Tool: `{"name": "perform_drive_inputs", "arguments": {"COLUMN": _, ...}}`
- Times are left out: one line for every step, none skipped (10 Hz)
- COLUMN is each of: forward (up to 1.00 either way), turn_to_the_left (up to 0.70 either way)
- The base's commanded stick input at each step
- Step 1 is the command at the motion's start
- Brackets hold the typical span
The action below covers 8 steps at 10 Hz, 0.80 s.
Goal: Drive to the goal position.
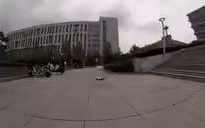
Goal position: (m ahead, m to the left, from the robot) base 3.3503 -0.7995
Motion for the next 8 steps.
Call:
{"name": "perform_drive_inputs", "arguments": {"forward": 1.00, "turn_to_the_left": 0.00}}
{"name": "perform_drive_inputs", "arguments": {"forward": 1.00, "turn_to_the_left": 0.00}}
{"name": "perform_drive_inputs", "arguments": {"forward": 1.00, "turn_to_the_left": 0.00}}
{"name": "perform_drive_inputs", "arguments": {"forward": 1.00, "turn_to_the_left": 0.00}}
{"name": "perform_drive_inputs", "arguments": {"forward": 1.00, "turn_to_the_left": 0.00}}
{"name": "perform_drive_inputs", "arguments": {"forward": 1.00, "turn_to_the_left": -0.27}}
{"name": "perform_drive_inputs", "arguments": {"forward": 1.00, "turn_to_the_left": -0.25}}
{"name": "perform_drive_inputs", "arguments": {"forward": 1.00, "turn_to_the_left": -0.01}}
